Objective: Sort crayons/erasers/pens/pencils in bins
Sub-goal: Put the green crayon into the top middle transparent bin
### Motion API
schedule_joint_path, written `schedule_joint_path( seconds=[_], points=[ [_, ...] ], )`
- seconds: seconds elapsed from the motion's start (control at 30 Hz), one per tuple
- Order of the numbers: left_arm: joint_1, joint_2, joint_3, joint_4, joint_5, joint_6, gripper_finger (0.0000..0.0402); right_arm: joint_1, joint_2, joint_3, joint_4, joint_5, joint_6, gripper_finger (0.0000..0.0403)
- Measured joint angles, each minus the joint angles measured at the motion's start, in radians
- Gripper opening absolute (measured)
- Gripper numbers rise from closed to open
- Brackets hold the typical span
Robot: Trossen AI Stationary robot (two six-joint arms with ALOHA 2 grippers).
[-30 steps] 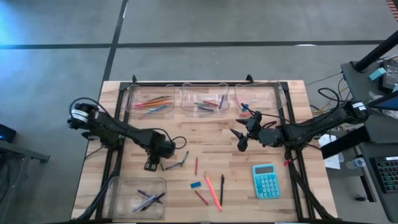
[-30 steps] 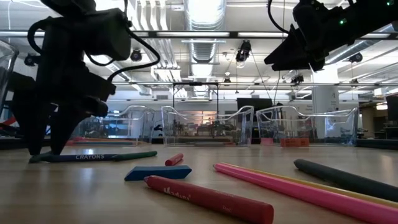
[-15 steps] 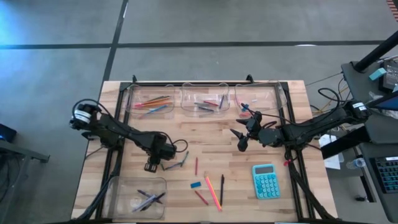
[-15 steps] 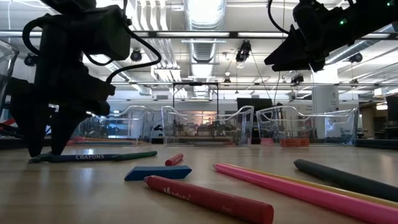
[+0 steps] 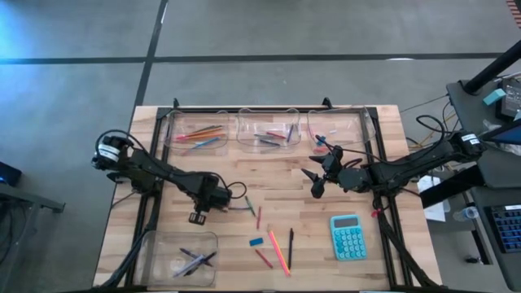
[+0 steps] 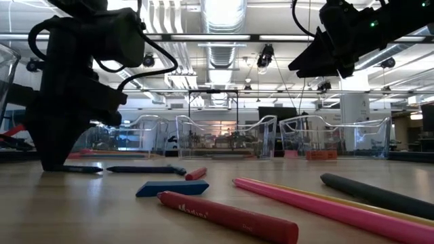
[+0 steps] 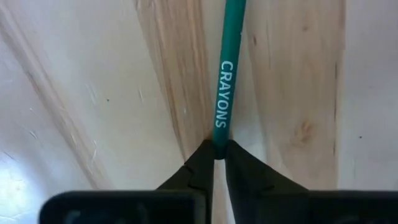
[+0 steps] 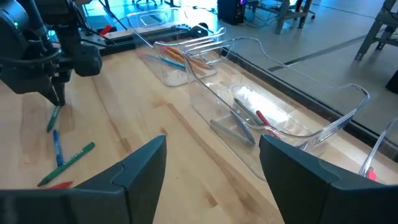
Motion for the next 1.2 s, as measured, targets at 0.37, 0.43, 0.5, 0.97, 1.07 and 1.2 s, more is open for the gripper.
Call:
schedule_joint_path(
  seconds=[0.37, 0.43, 0.5, 0.97, 1.07, 1.2],
  points=[
    [-0.022, -0.087, 0.035, -0.157, 0.092, -0.058, 0.0003, 0.000, 0.000, 0.000, 0.000, 0.000, -0.001, 0.0244],
    [-0.024, -0.125, 0.064, -0.168, 0.072, -0.063, 0.0003, 0.000, 0.000, 0.000, -0.001, 0.000, -0.002, 0.0244],
    [-0.022, -0.166, 0.099, -0.168, 0.034, -0.063, 0.0003, 0.000, 0.000, 0.000, 0.000, 0.000, -0.001, 0.0244],
    [0.120, -0.249, 0.350, -0.041, -0.309, 0.231, 0.0002, 0.000, 0.000, 0.000, 0.000, 0.003, 0.009, 0.0244],
    [0.232, -0.212, 0.401, 0.024, -0.224, 0.325, 0.0002, 0.000, 0.000, 0.000, 0.000, 0.003, 0.009, 0.0244],
    [0.391, -0.136, 0.477, 0.052, -0.210, 0.410, 0.0002, 0.000, 0.000, 0.000, 0.000, 0.003, 0.003, 0.0244]
  ],
)
